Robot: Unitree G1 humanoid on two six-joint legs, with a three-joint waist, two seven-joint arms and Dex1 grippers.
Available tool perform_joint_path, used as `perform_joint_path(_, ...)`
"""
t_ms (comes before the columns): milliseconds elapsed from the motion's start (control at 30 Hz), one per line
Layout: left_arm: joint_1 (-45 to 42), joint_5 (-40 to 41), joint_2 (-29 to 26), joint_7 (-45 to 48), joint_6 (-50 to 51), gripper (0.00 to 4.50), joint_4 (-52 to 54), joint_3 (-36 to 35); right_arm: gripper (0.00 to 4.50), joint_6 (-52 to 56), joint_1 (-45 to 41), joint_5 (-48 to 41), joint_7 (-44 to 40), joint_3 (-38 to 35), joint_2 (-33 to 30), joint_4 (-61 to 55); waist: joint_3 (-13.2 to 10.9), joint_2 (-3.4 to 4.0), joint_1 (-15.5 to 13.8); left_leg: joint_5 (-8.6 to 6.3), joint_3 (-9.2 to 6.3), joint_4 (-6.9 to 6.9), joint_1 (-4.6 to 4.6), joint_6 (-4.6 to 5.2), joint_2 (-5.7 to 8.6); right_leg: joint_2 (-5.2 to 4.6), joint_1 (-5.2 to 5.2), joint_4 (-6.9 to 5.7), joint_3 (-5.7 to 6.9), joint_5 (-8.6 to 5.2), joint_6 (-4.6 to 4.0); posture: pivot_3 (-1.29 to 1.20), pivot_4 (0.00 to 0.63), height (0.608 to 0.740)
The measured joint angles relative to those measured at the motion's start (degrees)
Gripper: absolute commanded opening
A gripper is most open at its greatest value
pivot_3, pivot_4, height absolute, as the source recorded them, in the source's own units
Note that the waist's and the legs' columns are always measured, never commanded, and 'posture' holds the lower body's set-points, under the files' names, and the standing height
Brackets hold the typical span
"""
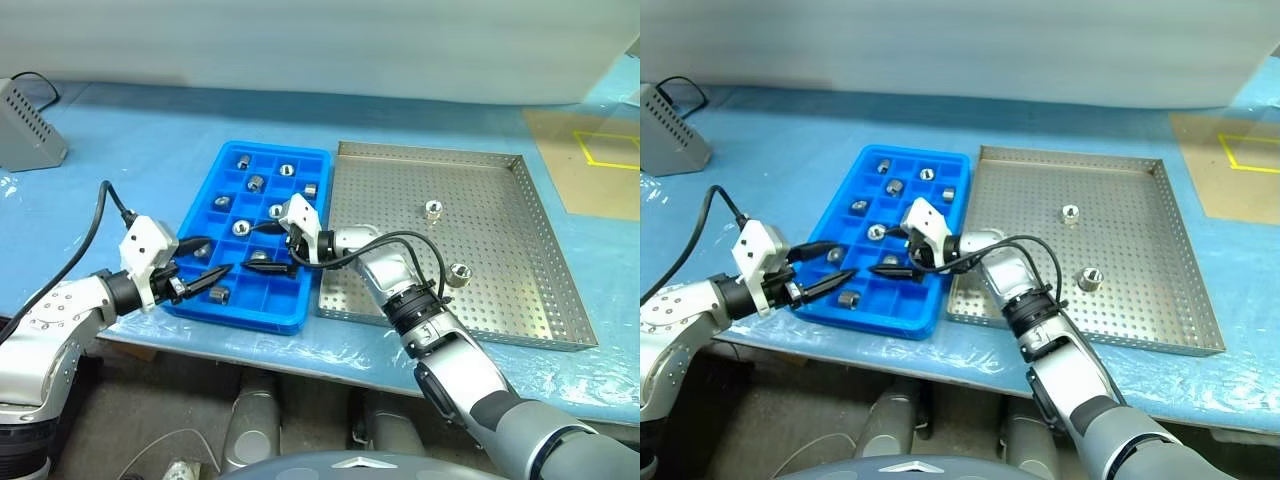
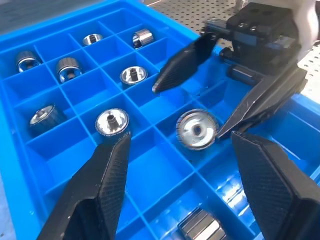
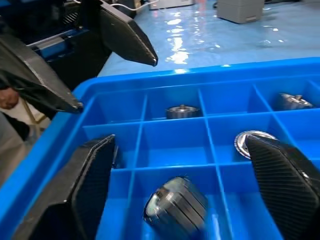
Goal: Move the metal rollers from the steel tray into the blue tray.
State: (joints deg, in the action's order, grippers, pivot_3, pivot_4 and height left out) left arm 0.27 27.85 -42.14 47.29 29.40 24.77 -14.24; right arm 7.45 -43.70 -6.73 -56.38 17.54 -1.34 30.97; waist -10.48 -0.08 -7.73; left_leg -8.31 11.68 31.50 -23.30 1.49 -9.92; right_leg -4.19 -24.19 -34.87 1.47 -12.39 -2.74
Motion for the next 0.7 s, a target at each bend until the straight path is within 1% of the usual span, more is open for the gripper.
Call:
perform_joint_path(100,-2.12,-0.01,0.00,0.70,-0.15,3.40,-1.84,1.36,4.12,-0.40,-0.28,0.02,1.64,-1.20,-0.60,0.43,0.00,0.00,0.17,0.04,0.00,0.00,0.00,-0.06,0.00,0.00,0.00,-0.03,0.00,0.00,0.00,0.17,0.150,0.740)
perform_joint_path(200,-6.83,-0.28,0.87,1.17,-0.58,3.40,-5.07,3.74,4.12,-0.51,-0.30,-0.12,2.87,-3.10,-2.36,-0.08,0.00,0.00,0.29,0.08,0.01,0.01,0.03,-0.11,0.03,0.00,0.06,-0.04,0.00,0.00,0.00,0.10,0.150,0.740)
perform_joint_path(300,-14.40,-1.70,4.59,0.95,-1.70,3.40,-10.52,8.20,4.12,0.33,-0.29,-0.82,5.42,-6.37,-4.30,-3.79,0.02,-0.03,0.67,0.15,0.03,0.08,0.08,-0.21,0.04,-0.01,0.11,-0.11,-0.06,0.02,0.01,0.03,0.150,0.740)
perform_joint_path(433,-21.29,-3.89,9.24,1.64,-3.45,3.40,-17.72,13.68,4.12,1.39,-0.14,-1.50,10.51,-11.47,-7.75,-8.55,0.07,-0.11,2.20,0.30,0.04,0.08,0.08,-0.44,0.03,0.01,0.10,-0.15,-0.07,0.02,0.01,-0.06,0.150,0.740)
perform_joint_path(533,-26.06,-4.70,12.50,2.88,-4.68,3.40,-22.20,16.89,4.12,1.93,0.16,-1.52,13.67,-14.76,-11.25,-9.49,0.07,-0.13,3.01,0.31,0.04,0.12,0.05,-0.42,0.04,0.02,0.09,-0.16,-0.07,0.03,0.00,-0.14,0.150,0.740)
perform_joint_path(600,-29.41,-5.38,14.60,4.44,-5.88,3.40,-24.89,18.79,4.12,3.22,1.53,-1.70,14.31,-16.50,-14.26,-11.23,0.07,-0.13,3.87,0.29,0.04,0.16,0.01,-0.36,0.04,0.02,0.10,-0.14,-0.07,0.03,0.00,-0.16,0.150,0.740)
perform_joint_path(700,-32.12,-6.22,16.76,6.64,-7.81,3.40,-28.09,20.80,4.12,5.89,5.82,-2.52,13.95,-17.20,-17.46,-16.84,0.07,-0.13,4.90,0.21,0.05,0.23,0.00,-0.24,0.03,0.03,0.11,-0.12,-0.07,0.03,0.00,-0.22,0.150,0.740)
